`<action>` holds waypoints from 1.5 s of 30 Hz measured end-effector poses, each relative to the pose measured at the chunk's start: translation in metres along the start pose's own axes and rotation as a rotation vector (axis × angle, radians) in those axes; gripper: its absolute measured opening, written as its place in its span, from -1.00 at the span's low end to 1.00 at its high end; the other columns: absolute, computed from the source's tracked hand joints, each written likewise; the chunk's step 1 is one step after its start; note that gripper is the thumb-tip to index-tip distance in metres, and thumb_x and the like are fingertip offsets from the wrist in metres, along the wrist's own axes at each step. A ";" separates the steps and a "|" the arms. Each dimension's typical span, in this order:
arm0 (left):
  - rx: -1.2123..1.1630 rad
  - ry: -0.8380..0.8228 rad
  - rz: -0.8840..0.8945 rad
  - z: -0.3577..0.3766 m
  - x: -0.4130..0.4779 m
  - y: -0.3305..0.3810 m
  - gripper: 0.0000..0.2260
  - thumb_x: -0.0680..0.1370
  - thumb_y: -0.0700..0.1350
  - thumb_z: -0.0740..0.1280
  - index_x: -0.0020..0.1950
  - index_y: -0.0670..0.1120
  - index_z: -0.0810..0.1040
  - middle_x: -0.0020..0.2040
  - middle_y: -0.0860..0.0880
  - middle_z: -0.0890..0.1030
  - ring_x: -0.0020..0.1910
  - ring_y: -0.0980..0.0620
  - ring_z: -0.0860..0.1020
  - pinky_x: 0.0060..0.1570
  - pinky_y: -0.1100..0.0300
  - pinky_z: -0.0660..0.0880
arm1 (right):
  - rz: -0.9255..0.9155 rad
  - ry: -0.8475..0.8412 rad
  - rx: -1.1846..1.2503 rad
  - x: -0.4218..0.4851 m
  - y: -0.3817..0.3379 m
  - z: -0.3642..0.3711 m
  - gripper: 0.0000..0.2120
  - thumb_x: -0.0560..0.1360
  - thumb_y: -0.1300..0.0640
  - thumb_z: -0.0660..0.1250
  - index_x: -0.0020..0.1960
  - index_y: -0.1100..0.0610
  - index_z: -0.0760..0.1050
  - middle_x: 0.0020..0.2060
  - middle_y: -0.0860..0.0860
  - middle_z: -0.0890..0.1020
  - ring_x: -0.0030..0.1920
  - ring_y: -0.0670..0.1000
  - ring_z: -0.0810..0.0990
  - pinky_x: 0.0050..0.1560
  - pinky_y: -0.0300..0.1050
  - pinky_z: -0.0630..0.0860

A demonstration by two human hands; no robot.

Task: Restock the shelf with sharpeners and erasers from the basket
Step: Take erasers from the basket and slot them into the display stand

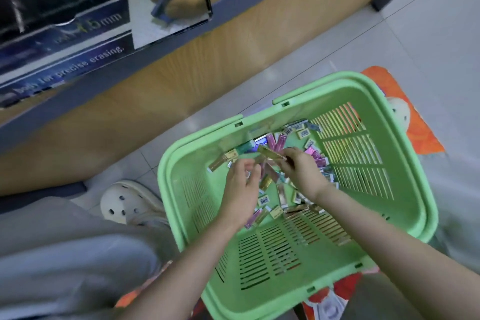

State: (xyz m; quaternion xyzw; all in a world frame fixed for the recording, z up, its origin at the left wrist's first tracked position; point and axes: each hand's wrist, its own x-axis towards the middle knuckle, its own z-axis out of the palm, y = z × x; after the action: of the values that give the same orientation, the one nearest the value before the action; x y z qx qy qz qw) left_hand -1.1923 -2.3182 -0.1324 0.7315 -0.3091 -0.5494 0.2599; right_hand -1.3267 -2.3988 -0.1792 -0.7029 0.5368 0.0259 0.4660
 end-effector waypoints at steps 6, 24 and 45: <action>-0.686 -0.138 -0.345 0.016 0.011 0.008 -0.61 0.66 0.06 0.04 0.11 -0.20 0.51 0.06 -0.18 0.62 0.04 -0.07 0.60 0.23 -0.02 0.48 | -0.178 -0.005 0.045 -0.044 -0.041 0.007 -0.78 0.58 0.21 0.23 0.19 0.16 0.54 -0.06 -0.07 0.54 -0.06 -0.13 0.52 -0.02 -0.45 0.34; -0.343 -0.076 -0.306 0.024 0.032 -0.014 -0.74 0.69 -0.13 0.02 0.18 -0.18 0.45 -0.12 -0.05 0.48 -0.22 0.10 0.49 -0.36 0.51 0.44 | 0.150 -0.361 -0.717 0.007 0.093 -0.028 -0.29 0.36 0.02 0.49 0.41 0.11 0.27 0.35 0.03 0.35 0.39 0.08 0.26 0.45 -0.04 0.14; -0.385 -0.059 -0.293 0.021 0.006 -0.009 -0.72 0.67 -0.03 0.09 0.29 -0.07 0.46 0.17 0.00 0.56 0.12 0.02 0.53 -0.02 0.29 0.46 | 0.137 -0.339 -0.062 -0.013 0.015 -0.032 -0.83 0.57 0.12 0.27 -0.06 0.20 0.34 -0.36 -0.01 0.39 -0.42 -0.07 0.34 -0.45 -0.32 0.31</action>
State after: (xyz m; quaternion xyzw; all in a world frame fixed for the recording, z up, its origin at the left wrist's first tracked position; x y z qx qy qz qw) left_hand -1.2098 -2.3174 -0.1480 0.6890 -0.0968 -0.6513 0.3029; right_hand -1.3586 -2.4108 -0.1633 -0.6643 0.4962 0.1920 0.5251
